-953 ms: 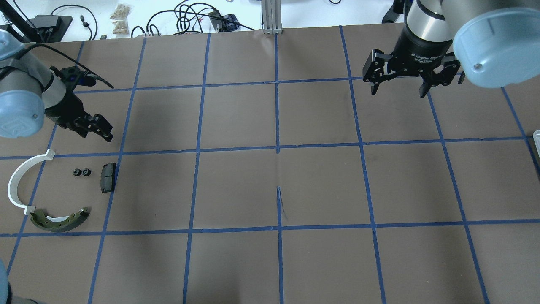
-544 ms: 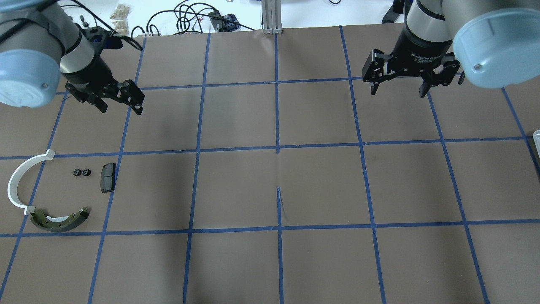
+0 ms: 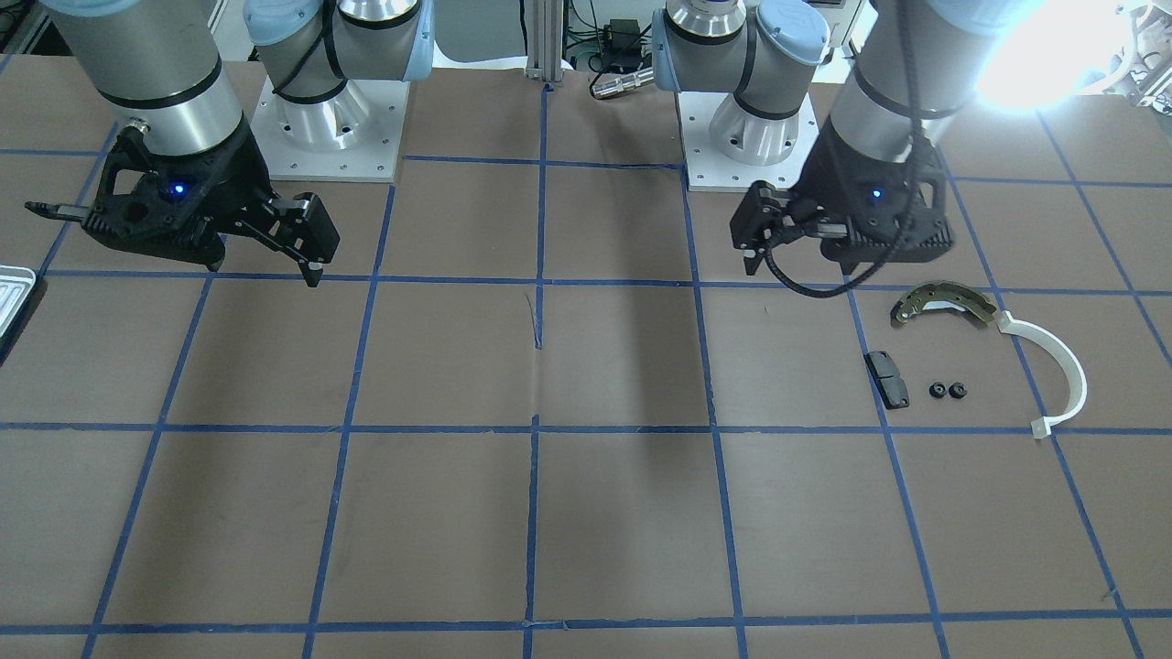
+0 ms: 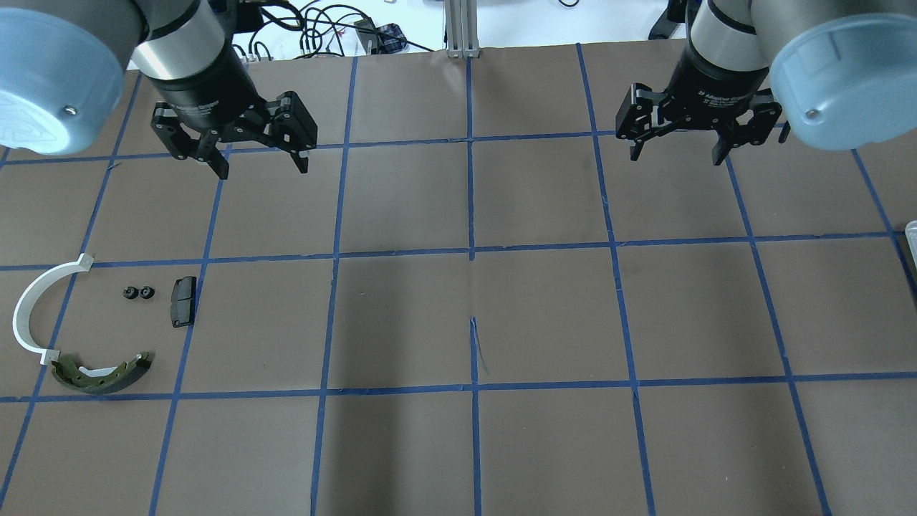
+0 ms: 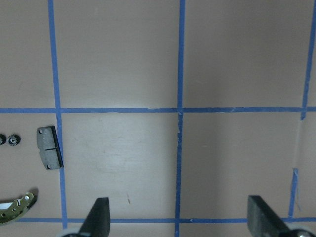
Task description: Place bearing gear from tray to pile
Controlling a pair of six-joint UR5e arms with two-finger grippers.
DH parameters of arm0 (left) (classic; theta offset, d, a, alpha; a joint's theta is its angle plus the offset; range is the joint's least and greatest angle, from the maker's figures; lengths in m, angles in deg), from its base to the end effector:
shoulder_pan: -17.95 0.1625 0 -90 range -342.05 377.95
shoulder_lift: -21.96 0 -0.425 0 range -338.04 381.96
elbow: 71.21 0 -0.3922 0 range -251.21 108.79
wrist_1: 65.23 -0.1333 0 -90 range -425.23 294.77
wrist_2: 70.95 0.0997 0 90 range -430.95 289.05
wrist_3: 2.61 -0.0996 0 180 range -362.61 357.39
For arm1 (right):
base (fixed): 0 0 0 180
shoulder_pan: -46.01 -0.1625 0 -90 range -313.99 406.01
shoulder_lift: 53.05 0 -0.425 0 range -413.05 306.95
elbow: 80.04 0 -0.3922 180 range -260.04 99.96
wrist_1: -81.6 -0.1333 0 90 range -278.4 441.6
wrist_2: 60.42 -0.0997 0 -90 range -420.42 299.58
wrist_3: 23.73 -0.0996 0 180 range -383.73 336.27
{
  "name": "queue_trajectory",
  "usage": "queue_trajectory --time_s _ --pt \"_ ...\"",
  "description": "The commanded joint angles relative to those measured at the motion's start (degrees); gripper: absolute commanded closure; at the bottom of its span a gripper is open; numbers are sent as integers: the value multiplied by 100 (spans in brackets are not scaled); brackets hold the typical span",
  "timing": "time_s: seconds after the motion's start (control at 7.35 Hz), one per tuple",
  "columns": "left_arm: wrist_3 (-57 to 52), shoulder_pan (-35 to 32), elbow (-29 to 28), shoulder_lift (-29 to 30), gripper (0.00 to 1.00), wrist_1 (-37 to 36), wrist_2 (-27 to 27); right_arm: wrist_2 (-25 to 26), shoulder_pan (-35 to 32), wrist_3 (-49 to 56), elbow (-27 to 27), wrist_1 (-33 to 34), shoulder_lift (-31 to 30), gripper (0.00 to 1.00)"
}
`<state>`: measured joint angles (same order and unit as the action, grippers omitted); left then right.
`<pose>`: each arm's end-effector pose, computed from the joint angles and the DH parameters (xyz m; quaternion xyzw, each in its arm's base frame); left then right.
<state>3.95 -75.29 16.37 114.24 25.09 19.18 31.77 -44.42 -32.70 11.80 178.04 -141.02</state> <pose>-0.1616 -0.5002 0.4882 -0.0290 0.9996 0.0015 0.0013 0.1333 -0.5094 0.4658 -0.0749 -0.9968 0.0239 0.0172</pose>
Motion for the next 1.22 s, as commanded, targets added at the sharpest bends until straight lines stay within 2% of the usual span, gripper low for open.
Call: queue_trajectory --time_s 0.0,0.54,1.09 --pt "258 -124 110 -174 0 11 -5 0 -1 0 0 -3 0 0" --pt "-556 234 101 -289 0 187 -22 0 -1 0 0 -3 9 0" --pt "-516 307 110 -316 0 196 -22 0 -1 0 8 -3 9 0"
